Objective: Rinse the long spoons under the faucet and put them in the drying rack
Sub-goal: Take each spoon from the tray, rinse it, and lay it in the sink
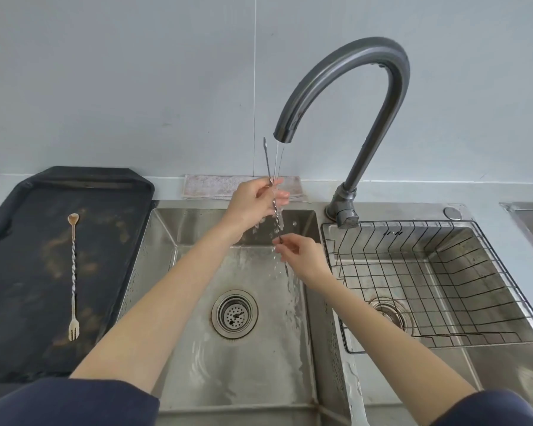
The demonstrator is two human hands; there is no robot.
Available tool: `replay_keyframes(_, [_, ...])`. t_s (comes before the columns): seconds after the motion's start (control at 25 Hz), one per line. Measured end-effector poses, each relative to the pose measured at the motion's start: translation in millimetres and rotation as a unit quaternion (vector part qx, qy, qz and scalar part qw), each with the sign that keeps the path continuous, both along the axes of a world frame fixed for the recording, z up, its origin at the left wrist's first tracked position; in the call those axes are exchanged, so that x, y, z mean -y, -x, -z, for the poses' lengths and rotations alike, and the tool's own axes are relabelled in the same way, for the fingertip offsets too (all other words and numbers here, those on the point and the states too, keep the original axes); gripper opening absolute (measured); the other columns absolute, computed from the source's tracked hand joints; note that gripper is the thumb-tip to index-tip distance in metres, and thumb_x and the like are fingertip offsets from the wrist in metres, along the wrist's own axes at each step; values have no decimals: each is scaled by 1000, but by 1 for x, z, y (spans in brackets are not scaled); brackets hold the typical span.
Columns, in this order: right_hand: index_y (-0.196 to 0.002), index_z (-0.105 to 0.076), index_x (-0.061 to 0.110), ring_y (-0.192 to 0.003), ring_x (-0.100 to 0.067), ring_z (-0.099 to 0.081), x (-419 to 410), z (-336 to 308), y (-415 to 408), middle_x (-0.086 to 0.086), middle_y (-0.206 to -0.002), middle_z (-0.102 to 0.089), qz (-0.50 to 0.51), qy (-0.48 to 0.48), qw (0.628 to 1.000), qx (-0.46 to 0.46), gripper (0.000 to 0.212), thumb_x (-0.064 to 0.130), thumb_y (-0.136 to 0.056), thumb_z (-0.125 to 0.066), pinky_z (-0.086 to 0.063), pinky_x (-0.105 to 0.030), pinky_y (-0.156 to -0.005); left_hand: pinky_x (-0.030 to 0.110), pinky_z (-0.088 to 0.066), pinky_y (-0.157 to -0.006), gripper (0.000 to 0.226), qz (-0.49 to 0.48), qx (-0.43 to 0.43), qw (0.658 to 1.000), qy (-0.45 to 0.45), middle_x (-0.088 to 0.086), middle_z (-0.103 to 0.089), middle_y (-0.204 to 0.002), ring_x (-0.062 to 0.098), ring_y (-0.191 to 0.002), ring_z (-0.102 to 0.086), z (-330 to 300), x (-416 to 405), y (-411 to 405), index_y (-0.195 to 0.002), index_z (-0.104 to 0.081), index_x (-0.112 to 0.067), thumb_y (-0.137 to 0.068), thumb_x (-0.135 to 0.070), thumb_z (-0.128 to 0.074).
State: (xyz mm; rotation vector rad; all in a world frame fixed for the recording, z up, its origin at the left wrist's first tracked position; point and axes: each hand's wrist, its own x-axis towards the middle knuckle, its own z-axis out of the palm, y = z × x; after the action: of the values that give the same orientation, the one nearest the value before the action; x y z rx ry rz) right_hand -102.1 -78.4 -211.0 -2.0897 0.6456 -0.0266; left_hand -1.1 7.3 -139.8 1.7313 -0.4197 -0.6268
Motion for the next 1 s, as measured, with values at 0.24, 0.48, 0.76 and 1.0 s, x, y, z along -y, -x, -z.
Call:
replay_keyframes(0.24, [-86, -70, 10, -72, -18, -63, -4, 18, 10, -7, -79, -72, 9, 5, 999, -47, 15, 18, -89, -58, -54, -26, -65, 21, -53, -75, 25, -39, 51, 997, 43, 2, -69, -92, 6, -76, -68, -13, 0, 0, -108, -63, -7, -94, -19, -47])
replay_keyframes(0.48, [-87, -71, 9, -72, -25, -65, -6, 16, 9, -14, -84, -74, 35, 8, 999, -36, 17, 19, -90, -58, -55, -38, -73, 12, -55, -65, 15, -33, 68, 995, 64, -6, -68, -78, -6, -64, -67, -21, -1, -2, -93, -63, -16, -93, -17, -48])
replay_keyframes(0.76, [-98, -71, 13, -86, -27, -67, -11, -1, -5, -10, -90, -75, 56, 15, 998, 15, 21, 27, -90, -57, -56, -40, -80, 6, -51, -65, 23, 24, 93, 995, -34, 0, -68, -90, 9, -82, -66, 1, -8, 8, -106, -65, -7, -93, -14, -47])
replay_keyframes(1.0, [-98, -70, 11, -92, -28, -67, -9, -4, -11, -12, -95, -75, 37, 6, 999, 6, 19, 22, -91, -56, -55, -43, -86, 6, -53, -63, 35, 33, 100, 994, -15, 0, -67, -94, 1, -75, -65, -14, -6, 3, -112, -63, -8, -98, -25, -35])
